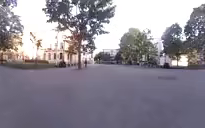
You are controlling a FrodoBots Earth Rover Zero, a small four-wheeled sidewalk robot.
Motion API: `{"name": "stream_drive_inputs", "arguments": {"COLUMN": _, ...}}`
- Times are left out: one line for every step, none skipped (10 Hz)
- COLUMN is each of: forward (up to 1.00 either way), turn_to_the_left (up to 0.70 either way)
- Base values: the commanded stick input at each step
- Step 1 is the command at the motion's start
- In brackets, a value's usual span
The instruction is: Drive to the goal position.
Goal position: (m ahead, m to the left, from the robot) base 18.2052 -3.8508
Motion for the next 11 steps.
{"name": "stream_drive_inputs", "arguments": {"forward": 0.70, "turn_to_the_left": 0.00}}
{"name": "stream_drive_inputs", "arguments": {"forward": 0.70, "turn_to_the_left": 0.00}}
{"name": "stream_drive_inputs", "arguments": {"forward": 0.70, "turn_to_the_left": 0.00}}
{"name": "stream_drive_inputs", "arguments": {"forward": 0.70, "turn_to_the_left": 0.00}}
{"name": "stream_drive_inputs", "arguments": {"forward": 0.70, "turn_to_the_left": 0.00}}
{"name": "stream_drive_inputs", "arguments": {"forward": 0.70, "turn_to_the_left": 0.00}}
{"name": "stream_drive_inputs", "arguments": {"forward": 0.70, "turn_to_the_left": 0.00}}
{"name": "stream_drive_inputs", "arguments": {"forward": 0.70, "turn_to_the_left": 0.00}}
{"name": "stream_drive_inputs", "arguments": {"forward": 0.70, "turn_to_the_left": 0.00}}
{"name": "stream_drive_inputs", "arguments": {"forward": 0.70, "turn_to_the_left": 0.00}}
{"name": "stream_drive_inputs", "arguments": {"forward": 0.70, "turn_to_the_left": 0.00}}
